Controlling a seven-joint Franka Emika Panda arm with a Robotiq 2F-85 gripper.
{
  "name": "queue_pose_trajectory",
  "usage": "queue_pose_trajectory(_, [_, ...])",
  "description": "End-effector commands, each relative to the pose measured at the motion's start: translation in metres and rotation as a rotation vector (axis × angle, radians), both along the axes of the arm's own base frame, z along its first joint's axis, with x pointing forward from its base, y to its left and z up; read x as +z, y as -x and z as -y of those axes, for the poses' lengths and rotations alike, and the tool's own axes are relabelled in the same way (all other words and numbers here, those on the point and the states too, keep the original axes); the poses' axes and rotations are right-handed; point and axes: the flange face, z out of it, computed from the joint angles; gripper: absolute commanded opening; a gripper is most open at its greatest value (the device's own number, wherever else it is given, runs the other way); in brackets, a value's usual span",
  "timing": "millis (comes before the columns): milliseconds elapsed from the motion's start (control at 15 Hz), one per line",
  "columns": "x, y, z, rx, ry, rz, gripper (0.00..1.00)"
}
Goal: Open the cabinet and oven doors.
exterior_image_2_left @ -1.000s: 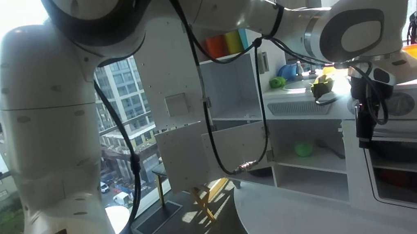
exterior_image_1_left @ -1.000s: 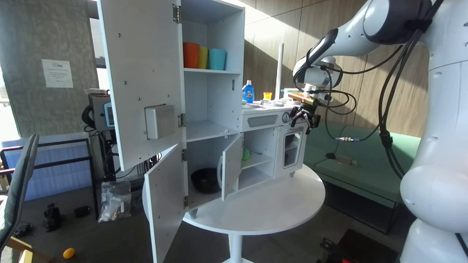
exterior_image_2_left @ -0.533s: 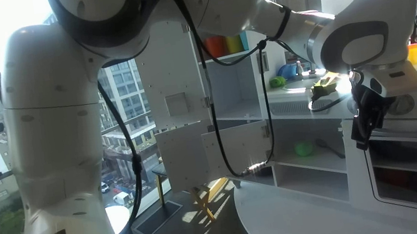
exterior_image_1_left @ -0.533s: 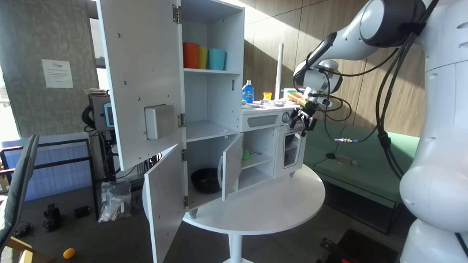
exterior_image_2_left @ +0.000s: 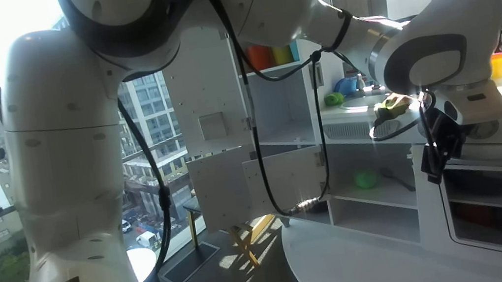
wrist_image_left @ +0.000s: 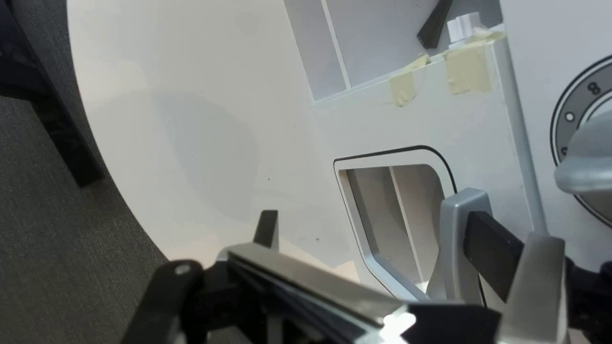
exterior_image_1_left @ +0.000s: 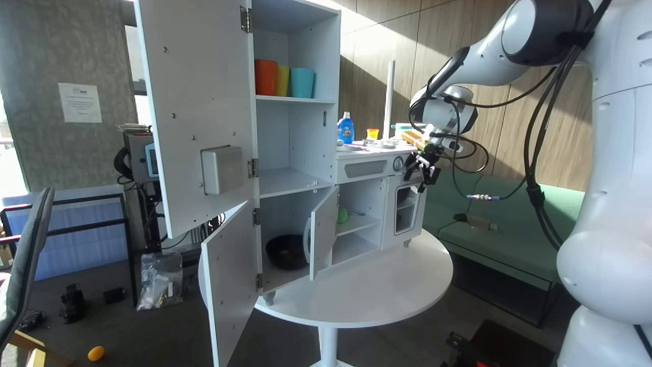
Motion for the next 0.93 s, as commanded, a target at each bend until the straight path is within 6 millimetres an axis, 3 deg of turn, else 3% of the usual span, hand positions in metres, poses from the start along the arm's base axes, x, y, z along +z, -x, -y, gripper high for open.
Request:
queue_pose_trajectory(0, [0.001, 0.0, 0.002, -0.057, -0.023, 0.121, 1.0])
queue_pose_trajectory(200, [0.0, 0.001, 0.002, -0.103, -0.039, 0.215, 1.0])
queue_pose_trajectory(267, [-0.006, 0.008, 0.007, -0.109, -0.035, 0.236, 1.0])
queue_pose_trajectory(333, [-0.024, 0.033, 0.016, -0.119, -0.026, 0.248, 1.0])
queue_pose_trajectory(400, [-0.028, 0.037, 0.018, -0.137, -0.014, 0.278, 1.0])
queue_pose_trajectory(867, [-0.047, 0.045, 0.025, -0.172, 0.057, 0.399, 1.0])
